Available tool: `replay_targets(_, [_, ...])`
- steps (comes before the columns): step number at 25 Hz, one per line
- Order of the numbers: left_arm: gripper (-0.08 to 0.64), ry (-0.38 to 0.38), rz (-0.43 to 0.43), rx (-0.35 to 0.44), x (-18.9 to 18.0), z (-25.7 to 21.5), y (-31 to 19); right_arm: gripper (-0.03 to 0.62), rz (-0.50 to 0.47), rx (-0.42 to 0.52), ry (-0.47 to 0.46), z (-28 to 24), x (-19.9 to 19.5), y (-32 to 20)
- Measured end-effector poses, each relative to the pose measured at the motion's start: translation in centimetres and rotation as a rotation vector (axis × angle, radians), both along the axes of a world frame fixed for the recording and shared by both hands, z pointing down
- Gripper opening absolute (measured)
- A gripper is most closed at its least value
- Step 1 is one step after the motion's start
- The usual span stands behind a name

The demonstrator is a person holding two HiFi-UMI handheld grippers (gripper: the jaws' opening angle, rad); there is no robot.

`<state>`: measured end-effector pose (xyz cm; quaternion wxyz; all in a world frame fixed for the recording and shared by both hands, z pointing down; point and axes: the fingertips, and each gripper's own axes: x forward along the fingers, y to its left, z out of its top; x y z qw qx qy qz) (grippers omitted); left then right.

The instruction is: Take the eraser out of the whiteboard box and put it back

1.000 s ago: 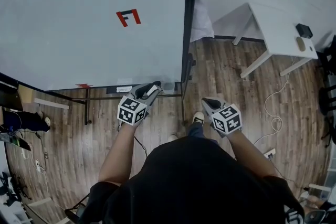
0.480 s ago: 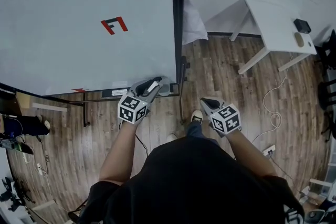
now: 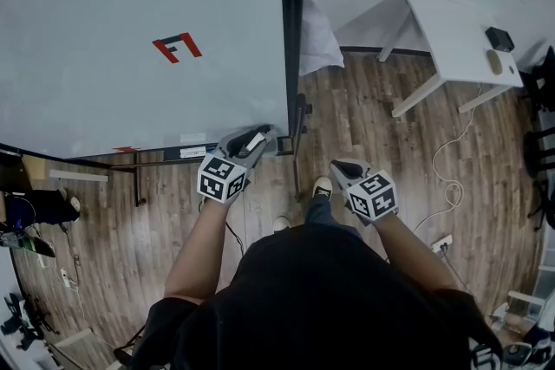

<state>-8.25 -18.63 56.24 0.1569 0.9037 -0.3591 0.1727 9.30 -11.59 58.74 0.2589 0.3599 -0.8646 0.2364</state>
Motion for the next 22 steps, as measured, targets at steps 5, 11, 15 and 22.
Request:
replay_targets(5, [0.158,0.003,0.007,-0.018,0.3,1.2,-0.2,-0.006,-0.001,-0.015,0.007,0.6,-0.1,-0.2])
replay_targets(11, [0.156,-0.018,0.028,-0.033,0.8,2.7,-0.4,-0.006,0.012,-0.018,0.015,0.8,0.4,-0.8])
replay_targets(15, [0.158,-0.031,0.035,-0.041,0.9,3.6,-0.6,-0.006,0.022,-0.022,0.018,0.9,0.7,-1.2])
replay_targets(22, [0.158,-0.056,0.049,-0.056,1.2,5.1,-0.8,-0.006,0.029,-0.028,0.019,1.2,0.8,-1.4])
